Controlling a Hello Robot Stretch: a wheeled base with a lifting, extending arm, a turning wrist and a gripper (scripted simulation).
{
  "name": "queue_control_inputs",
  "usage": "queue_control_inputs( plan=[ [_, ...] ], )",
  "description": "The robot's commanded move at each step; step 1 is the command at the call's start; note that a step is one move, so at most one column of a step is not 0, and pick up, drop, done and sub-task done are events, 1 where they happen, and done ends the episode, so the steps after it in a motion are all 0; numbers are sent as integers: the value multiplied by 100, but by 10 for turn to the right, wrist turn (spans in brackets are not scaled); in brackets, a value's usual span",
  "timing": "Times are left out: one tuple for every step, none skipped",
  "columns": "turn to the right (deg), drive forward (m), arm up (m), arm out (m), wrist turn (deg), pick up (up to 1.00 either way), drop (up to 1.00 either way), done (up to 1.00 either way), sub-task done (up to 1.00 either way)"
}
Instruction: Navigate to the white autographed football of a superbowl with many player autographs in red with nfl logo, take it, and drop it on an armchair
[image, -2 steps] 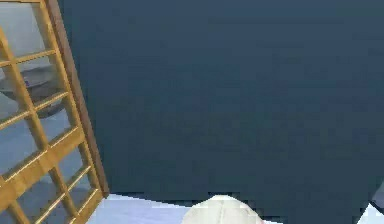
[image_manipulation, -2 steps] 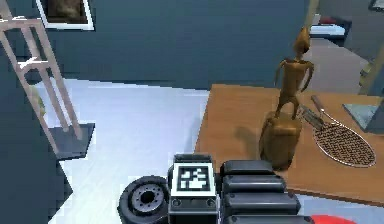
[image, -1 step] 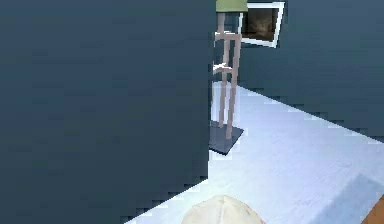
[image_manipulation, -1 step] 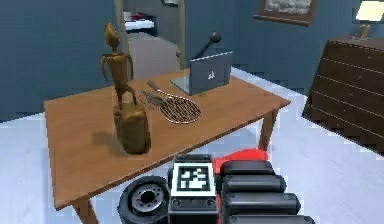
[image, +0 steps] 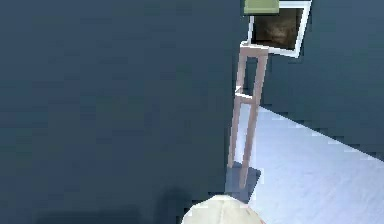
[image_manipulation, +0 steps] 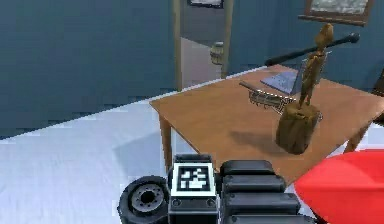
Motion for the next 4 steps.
queue_control_inputs(
  plan=[
    [450,0,0,0,0,0,0,0,0],
    [0,100,0,0,0,0,0,0,0],
    [0,55,0,0,0,0,0,0,0],
    [-330,0,0,0,0,0,0,0,0]
  ],
)
